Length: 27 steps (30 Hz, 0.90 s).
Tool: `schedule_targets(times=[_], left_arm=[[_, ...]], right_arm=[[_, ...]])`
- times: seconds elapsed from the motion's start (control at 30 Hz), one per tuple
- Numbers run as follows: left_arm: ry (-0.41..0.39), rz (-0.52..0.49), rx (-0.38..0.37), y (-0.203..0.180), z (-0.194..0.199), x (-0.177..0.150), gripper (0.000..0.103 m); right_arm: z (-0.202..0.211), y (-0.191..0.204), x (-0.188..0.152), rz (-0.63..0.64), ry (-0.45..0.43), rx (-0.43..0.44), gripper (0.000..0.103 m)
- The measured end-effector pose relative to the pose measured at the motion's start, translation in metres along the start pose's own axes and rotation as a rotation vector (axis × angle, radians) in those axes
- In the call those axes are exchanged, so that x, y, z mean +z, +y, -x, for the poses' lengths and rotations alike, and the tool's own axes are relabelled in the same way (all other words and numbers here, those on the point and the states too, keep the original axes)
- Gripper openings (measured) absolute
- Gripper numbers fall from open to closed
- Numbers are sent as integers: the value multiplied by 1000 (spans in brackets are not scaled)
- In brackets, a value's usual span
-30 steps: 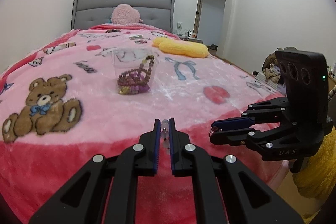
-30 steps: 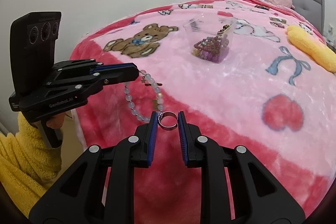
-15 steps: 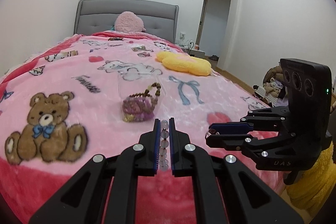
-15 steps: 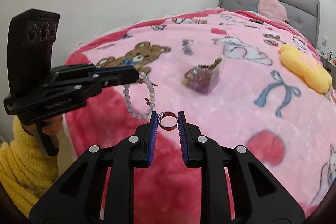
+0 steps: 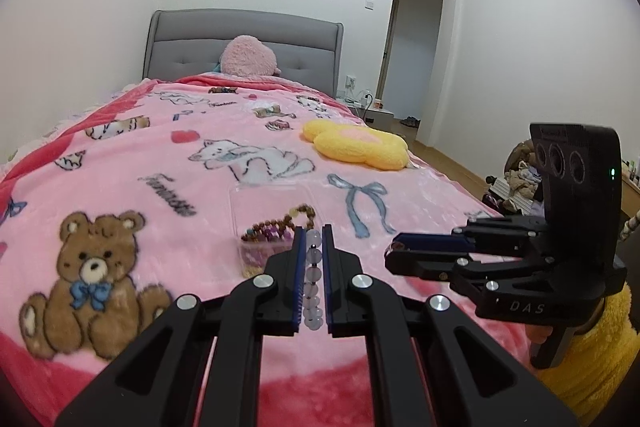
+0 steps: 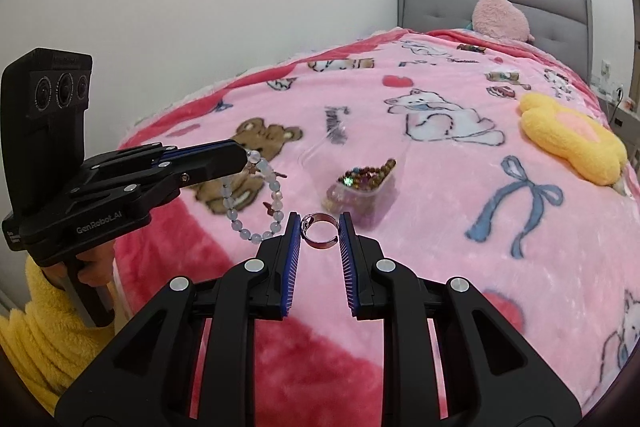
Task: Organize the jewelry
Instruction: 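Carry the ring with the right tool while the left tool carries the blue bracelet into the box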
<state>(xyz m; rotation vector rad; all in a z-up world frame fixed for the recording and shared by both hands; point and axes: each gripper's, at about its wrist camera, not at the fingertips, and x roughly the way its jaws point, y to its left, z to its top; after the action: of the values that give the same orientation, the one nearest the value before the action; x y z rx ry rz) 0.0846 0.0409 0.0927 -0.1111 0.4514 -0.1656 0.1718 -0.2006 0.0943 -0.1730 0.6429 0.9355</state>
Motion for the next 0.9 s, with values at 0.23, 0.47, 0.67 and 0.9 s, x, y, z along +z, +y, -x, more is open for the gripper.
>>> schedule_targets(times=[0.23, 0.47, 0.67, 0.9], left_arm=[[-20, 5, 1, 8, -19, 34, 8], [-2, 43, -10, 20, -49, 50, 8], [43, 128, -38, 41, -76, 52, 8], [65, 154, -15, 54, -90, 44, 8]], right_arm=[[-21, -12, 24, -11, -4, -23, 19], [-49, -33, 39, -44, 10, -33, 19], [-68, -42, 42, -54, 16, -13, 19], [-83, -45, 47, -42, 20, -11, 19]])
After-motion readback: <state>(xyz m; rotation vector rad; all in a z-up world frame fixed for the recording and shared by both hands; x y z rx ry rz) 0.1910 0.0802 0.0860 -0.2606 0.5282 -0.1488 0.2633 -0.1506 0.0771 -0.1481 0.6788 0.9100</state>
